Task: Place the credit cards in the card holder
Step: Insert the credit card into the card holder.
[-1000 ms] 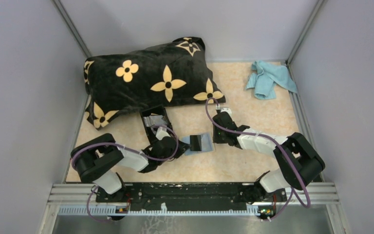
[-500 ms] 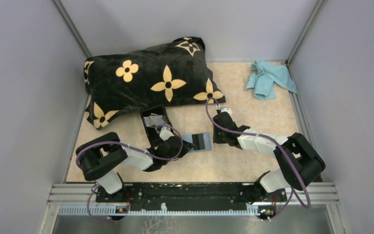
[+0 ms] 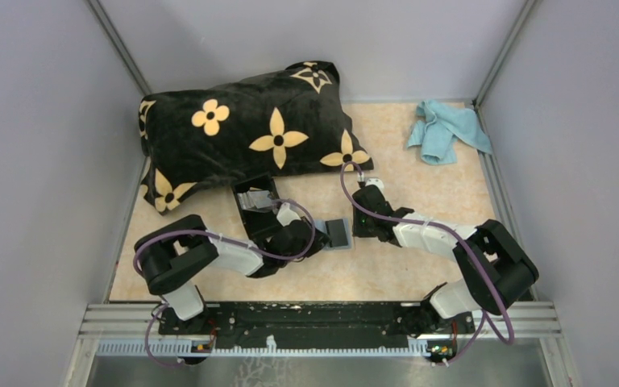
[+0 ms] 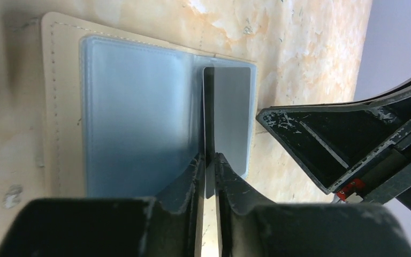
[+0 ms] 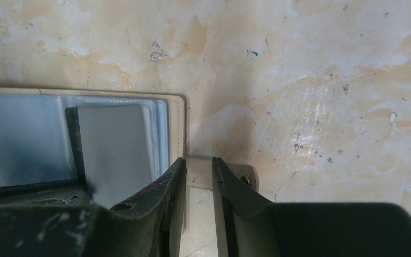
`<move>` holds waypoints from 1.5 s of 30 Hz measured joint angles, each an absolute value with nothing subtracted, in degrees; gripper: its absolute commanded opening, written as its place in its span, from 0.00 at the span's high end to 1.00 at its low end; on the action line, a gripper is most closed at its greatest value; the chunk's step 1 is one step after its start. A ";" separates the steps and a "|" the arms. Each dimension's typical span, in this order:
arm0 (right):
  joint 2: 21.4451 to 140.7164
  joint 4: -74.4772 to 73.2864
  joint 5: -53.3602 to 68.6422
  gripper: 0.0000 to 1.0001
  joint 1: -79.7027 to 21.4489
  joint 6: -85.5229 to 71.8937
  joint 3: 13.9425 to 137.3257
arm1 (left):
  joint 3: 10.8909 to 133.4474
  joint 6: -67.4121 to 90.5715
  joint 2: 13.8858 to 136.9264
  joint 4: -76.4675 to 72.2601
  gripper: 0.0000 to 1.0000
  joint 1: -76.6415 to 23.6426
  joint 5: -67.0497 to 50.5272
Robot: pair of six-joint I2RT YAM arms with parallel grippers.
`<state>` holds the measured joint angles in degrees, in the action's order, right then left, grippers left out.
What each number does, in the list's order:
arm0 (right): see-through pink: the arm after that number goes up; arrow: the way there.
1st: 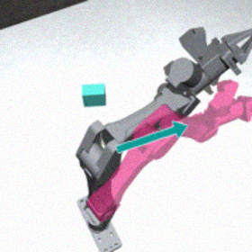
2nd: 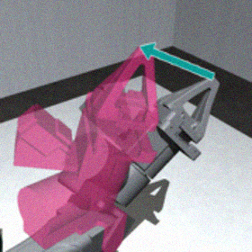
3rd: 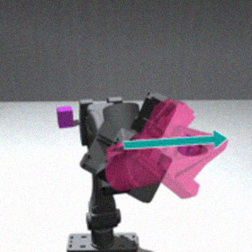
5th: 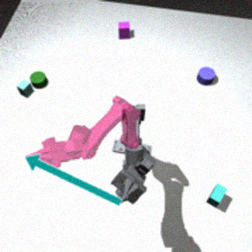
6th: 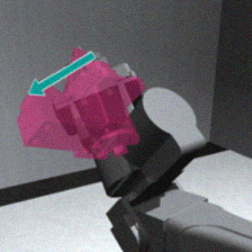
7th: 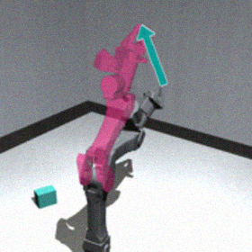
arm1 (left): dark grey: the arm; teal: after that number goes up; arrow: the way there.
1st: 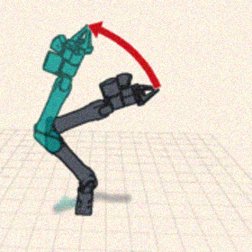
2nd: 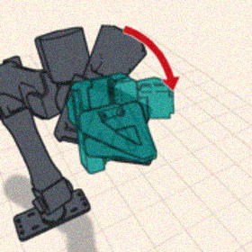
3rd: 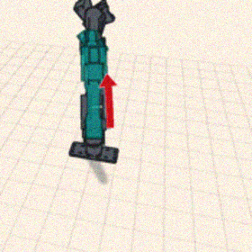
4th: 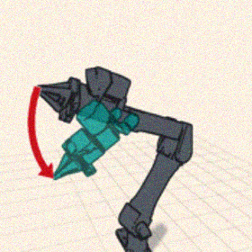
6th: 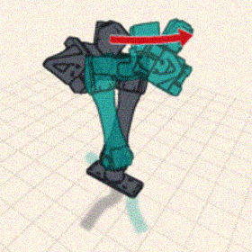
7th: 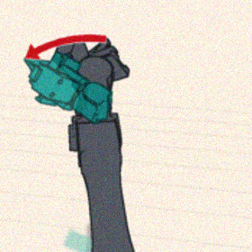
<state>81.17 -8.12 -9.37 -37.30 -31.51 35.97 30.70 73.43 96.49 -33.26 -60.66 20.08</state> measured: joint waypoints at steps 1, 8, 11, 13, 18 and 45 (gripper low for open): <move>81.17 -8.12 -9.37 0.75 -37.30 -31.51 35.97 | 31.05 73.06 96.79 -33.17 0.69 -60.66 19.84; 81.17 -8.12 -9.30 0.75 -37.26 -31.40 35.97 | 32.45 71.53 96.66 -33.17 0.45 -60.66 18.61; 81.17 -8.12 -9.19 0.75 -37.23 -31.16 35.99 | 32.42 70.83 95.11 -31.09 0.44 -60.73 18.98; 81.14 -8.12 -9.15 0.75 -37.23 -31.09 35.99 | 32.42 70.28 93.71 -28.75 0.43 -60.77 19.68; 81.06 -8.12 -9.10 0.75 -37.21 -31.07 35.99 | 32.42 67.99 89.67 -23.83 0.43 -60.77 22.20; 81.01 -8.21 -8.95 0.75 -37.21 -30.57 36.01 | 45.34 53.36 95.72 -9.19 1.00 -61.04 29.98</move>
<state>81.01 -8.21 -8.95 -37.21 -30.57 36.01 45.34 53.36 95.72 -9.19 -61.04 29.98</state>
